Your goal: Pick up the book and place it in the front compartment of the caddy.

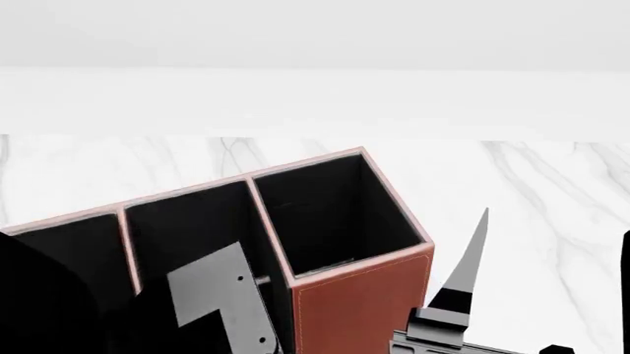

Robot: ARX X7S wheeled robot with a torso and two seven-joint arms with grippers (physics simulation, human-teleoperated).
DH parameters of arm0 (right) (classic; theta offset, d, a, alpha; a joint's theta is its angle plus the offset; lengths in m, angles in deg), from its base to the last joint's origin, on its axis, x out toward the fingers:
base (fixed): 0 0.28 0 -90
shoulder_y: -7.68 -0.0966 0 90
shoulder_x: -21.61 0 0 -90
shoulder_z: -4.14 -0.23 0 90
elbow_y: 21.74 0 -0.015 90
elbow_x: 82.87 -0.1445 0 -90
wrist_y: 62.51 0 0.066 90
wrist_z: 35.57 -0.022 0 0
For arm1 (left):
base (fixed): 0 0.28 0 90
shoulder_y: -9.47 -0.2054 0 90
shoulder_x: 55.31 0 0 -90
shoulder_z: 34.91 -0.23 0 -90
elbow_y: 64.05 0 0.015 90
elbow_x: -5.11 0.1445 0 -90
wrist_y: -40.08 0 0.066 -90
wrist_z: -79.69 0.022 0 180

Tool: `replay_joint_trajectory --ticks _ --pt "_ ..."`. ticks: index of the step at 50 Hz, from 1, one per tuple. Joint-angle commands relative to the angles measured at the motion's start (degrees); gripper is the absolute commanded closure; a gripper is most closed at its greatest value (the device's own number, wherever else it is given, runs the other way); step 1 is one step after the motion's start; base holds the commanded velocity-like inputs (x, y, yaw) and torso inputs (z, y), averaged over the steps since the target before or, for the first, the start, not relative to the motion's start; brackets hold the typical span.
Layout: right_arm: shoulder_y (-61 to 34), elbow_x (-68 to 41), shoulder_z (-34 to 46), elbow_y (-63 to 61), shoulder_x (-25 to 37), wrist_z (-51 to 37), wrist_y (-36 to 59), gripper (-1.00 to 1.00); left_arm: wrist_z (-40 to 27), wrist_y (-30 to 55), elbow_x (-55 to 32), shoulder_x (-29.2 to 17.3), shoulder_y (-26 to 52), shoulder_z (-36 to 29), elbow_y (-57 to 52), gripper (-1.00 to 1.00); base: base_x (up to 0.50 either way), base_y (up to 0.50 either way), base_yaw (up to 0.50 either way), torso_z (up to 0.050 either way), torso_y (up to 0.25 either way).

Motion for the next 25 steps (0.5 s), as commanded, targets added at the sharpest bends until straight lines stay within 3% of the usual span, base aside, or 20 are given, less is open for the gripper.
replay_joint_trajectory --ticks 1,25 --pt "0.05 -0.17 0.32 0.27 0.38 -0.42 -0.31 -1.00 -0.19 -0.32 1.38 -0.20 -2.00 -3.97 -0.10 -1.00 0.00 0.00 0.00 0.000 0.000" --pt "-0.05 -0.90 0.62 0.56 1.04 -1.25 -0.67 -1.00 -1.53 -3.15 3.82 0.47 -6.34 -9.50 0.03 -1.00 0.00 0.00 0.00 0.000 0.000"
